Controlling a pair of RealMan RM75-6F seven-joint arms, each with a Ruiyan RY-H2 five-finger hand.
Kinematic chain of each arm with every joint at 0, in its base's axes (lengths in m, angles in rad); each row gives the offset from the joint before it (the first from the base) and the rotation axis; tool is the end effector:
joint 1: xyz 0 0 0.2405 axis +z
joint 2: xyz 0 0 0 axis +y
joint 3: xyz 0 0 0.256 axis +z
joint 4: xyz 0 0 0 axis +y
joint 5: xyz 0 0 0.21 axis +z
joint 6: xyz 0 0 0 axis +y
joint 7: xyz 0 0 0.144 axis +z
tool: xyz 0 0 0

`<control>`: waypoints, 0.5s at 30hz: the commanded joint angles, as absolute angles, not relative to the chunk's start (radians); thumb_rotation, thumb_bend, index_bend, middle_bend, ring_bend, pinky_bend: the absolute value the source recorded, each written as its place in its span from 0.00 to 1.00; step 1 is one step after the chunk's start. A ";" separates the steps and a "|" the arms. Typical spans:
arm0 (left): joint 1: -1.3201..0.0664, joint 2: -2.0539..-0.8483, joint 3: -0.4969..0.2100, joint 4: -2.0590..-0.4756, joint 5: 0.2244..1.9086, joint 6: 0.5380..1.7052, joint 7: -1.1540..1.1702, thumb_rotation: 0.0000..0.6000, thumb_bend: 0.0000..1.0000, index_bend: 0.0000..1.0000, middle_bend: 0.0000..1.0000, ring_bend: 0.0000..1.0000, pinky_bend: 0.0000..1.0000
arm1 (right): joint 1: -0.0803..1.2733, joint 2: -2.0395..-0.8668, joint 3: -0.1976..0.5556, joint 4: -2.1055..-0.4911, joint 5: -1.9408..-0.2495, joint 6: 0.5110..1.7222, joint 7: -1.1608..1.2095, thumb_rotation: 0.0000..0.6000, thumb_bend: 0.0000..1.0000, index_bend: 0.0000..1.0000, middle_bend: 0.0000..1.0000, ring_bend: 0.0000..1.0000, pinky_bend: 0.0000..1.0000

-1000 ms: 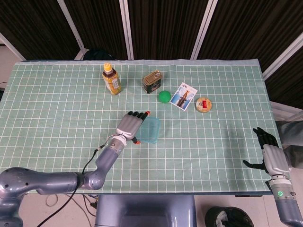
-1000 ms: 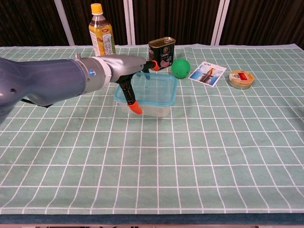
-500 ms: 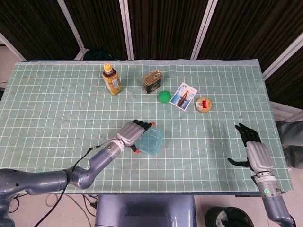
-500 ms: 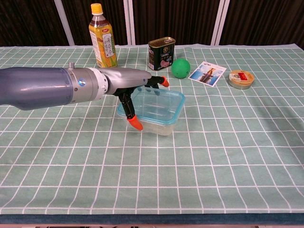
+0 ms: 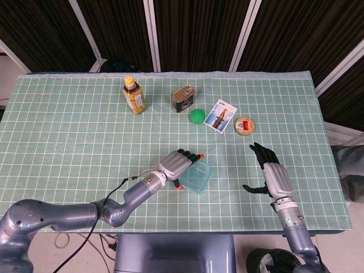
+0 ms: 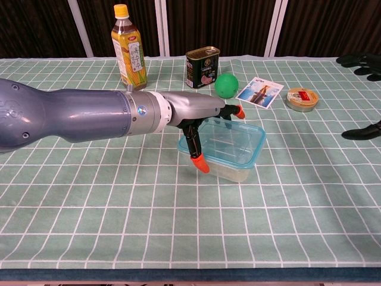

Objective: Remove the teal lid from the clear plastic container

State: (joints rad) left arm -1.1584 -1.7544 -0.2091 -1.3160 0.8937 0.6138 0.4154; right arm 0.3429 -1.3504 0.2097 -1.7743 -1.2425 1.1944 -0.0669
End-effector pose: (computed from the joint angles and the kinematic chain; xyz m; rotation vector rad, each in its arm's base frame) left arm -0.0167 0.3534 -0.1097 -2.3249 -0.9086 -0.8403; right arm -0.2132 -0.2666 0.0657 1.4050 -1.2810 1.1551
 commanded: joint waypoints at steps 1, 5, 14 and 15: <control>-1.167 -1.772 -0.215 -1.304 0.859 0.618 0.410 1.00 0.04 0.04 0.19 0.19 0.33 | 0.358 -1.386 0.226 -1.798 -1.194 1.196 -0.107 1.00 0.16 0.00 0.00 0.00 0.00; -1.179 -1.786 -0.215 -1.297 0.833 0.622 0.415 1.00 0.04 0.04 0.19 0.19 0.33 | 0.363 -1.422 0.232 -1.819 -1.144 1.208 -0.142 1.00 0.16 0.00 0.00 0.00 0.00; -1.220 -1.799 -0.220 -1.282 0.797 0.602 0.425 1.00 0.04 0.04 0.18 0.17 0.33 | 0.375 -1.506 0.233 -1.861 -1.093 1.254 -0.216 1.00 0.16 0.00 0.00 0.00 0.00; -1.224 -1.799 -0.220 -1.282 0.795 0.601 0.426 1.00 0.04 0.04 0.18 0.17 0.33 | 0.375 -1.514 0.233 -1.864 -1.089 1.259 -0.224 1.00 0.16 0.00 0.00 0.00 0.00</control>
State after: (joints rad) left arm -1.2210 -1.7984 -0.2194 -1.2831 0.7974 0.6032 0.4250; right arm 0.3726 -1.5008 0.2338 -1.8557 -1.0971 1.2484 -0.2103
